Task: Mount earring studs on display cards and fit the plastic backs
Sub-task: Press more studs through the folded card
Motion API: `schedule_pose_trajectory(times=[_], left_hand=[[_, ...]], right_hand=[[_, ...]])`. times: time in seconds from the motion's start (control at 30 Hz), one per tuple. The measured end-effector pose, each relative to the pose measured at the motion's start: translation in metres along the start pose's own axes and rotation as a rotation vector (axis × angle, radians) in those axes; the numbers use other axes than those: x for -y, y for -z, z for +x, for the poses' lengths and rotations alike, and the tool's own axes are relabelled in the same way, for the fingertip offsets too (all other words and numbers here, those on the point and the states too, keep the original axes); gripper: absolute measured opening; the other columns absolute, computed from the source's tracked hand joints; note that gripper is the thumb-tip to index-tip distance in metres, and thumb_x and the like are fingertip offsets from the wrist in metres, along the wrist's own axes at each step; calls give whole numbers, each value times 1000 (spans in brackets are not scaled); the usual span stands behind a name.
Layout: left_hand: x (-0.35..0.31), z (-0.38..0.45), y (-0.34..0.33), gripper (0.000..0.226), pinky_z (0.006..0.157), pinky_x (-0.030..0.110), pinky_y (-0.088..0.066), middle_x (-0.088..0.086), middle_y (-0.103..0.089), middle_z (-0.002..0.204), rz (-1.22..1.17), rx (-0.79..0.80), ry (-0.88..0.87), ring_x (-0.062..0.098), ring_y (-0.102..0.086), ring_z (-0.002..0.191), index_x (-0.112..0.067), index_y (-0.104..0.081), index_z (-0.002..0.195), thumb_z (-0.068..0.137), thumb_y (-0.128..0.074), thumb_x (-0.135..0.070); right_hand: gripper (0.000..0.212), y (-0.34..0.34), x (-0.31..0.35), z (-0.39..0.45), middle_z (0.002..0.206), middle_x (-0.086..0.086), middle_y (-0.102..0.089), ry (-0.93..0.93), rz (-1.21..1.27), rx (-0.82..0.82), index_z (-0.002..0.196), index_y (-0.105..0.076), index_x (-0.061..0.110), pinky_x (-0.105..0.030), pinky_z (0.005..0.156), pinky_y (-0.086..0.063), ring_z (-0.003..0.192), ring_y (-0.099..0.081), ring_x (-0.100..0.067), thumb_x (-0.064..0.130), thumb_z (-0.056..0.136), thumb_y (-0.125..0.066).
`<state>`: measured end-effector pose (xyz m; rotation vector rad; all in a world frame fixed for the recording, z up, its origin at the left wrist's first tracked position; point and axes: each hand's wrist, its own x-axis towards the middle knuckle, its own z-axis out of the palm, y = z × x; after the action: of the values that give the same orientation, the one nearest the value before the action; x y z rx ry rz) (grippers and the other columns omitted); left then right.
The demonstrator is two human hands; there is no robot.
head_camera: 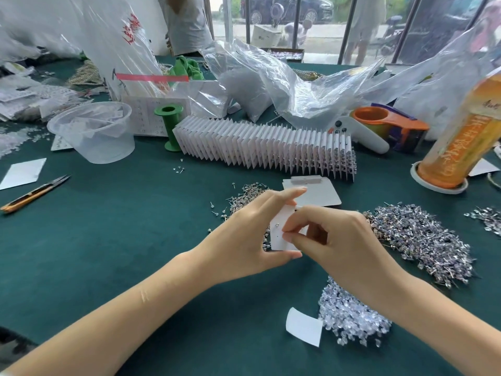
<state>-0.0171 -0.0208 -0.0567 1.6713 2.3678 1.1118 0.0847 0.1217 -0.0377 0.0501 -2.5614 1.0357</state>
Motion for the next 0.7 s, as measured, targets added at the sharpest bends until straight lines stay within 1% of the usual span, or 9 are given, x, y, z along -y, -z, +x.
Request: schedule_pose_trajectory(times=[0.1,0.23,0.4,0.47,0.53,0.63,0.7], left_hand=[[-1,-1,-1,82,101,14,-34,-3,-52,126,-16,-10,6,-2,-45,119,-22,-32,143,75,-78,-28],[-3,-1,-1,84,101,16,-35,-5,-53,124,-33,-28,23,1,-47,118,-27,-31,143,74,-78,-33],[-5,-1,-2,85,98,8,-31,-7,-55,120,-77,-38,49,-2,-48,114,-23,-34,142,71,-80,-31],[-5,-1,-2,84,96,6,-30,-8,-56,119,-87,-39,51,-3,-49,113,-22,-35,141,71,-80,-29],[-6,-1,-2,83,96,6,-31,-8,-57,118,-101,-39,54,-3,-50,112,-22,-35,141,70,-79,-28],[-6,-1,-3,79,96,9,-34,-8,-58,116,-128,-51,62,-2,-52,111,-21,-37,140,70,-75,-24],[-5,0,-4,78,95,9,-35,-12,-58,114,-126,-60,71,-4,-52,110,-21,-38,139,70,-75,-17]], right_hand=[[18,-2,0,-1,58,28,-55,8,13,-37,74,-70,19,-6,55,-35,52,-48,-1,2,76,-76],[17,-5,-1,-1,57,20,-52,16,34,-86,73,-70,16,-9,56,-35,53,-45,-5,1,75,-76],[17,-6,-2,-1,60,22,-53,18,49,-105,72,-69,17,-10,54,-34,52,-44,-7,3,76,-77],[18,-7,-2,-1,57,17,-50,23,46,-110,72,-68,18,-12,54,-34,53,-43,-8,3,76,-77],[19,-8,-2,-2,55,14,-46,42,21,-113,72,-67,18,-14,53,-34,53,-42,-10,2,75,-77],[21,-9,-3,-3,63,18,-51,60,10,-90,72,-65,19,-19,54,-35,56,-44,-16,0,75,-75],[17,-9,-3,-3,73,21,-55,79,-7,-70,74,-66,21,-26,56,-39,56,-46,-17,6,77,-74]])
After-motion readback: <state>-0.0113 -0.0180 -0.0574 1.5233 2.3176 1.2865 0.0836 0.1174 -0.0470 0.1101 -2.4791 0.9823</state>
